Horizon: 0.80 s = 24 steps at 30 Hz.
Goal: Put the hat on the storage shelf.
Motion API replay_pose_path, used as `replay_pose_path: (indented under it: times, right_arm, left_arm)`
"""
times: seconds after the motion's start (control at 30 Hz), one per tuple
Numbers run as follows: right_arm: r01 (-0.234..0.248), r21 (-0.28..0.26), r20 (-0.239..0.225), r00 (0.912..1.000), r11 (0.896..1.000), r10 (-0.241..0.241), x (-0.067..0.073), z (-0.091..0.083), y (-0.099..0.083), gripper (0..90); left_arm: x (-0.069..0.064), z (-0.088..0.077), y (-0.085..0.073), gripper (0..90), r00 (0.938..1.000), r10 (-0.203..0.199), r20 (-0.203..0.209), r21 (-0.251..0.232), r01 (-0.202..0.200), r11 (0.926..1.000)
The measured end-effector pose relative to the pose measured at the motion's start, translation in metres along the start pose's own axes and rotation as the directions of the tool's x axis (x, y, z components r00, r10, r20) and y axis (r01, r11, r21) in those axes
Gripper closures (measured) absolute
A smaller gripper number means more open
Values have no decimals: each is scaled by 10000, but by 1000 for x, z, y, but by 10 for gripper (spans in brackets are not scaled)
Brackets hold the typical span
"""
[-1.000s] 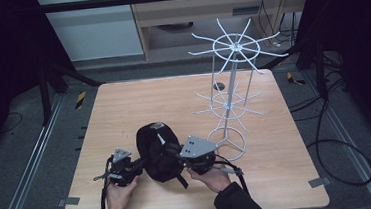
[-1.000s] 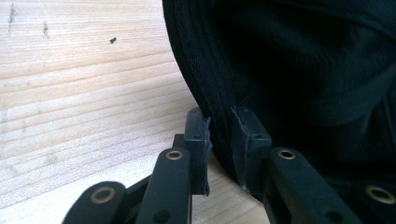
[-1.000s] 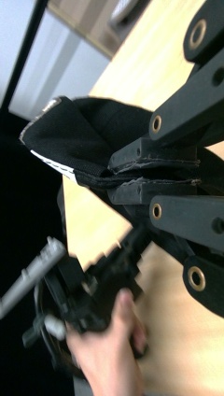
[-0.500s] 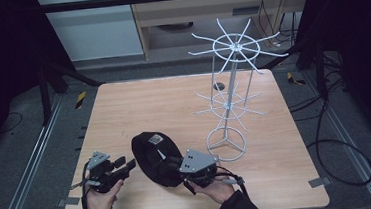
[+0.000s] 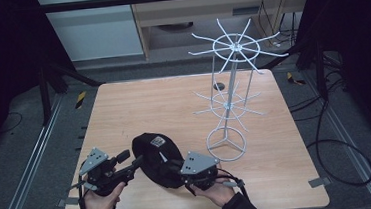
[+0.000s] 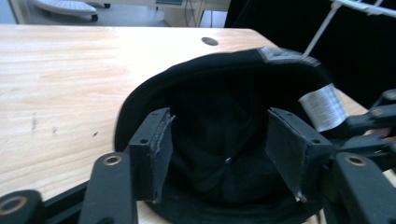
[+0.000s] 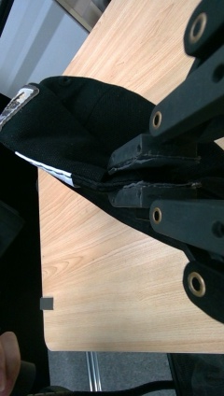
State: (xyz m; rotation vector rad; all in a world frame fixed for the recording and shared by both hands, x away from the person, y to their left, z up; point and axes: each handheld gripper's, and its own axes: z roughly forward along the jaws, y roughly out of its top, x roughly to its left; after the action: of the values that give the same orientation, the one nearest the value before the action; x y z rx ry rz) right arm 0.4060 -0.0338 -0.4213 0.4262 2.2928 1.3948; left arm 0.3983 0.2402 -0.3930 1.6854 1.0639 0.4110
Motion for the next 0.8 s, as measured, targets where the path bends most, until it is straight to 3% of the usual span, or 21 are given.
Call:
replay_pose_path:
  times: [0.4, 0.8]
  right_arm:
    - [-122, 45, -7, 9999, 9999, 122, 1, 2, 0, 815]
    - [-19, -43, -391, 9992, 10000, 17, 7, 4, -1, 812]
  left_arm:
    - [-35, 12, 19, 356, 9962, 771, 417, 48, -773, 9970]
    - [-47, 35, 21, 331, 9974, 716, 84, 678, -720, 9951]
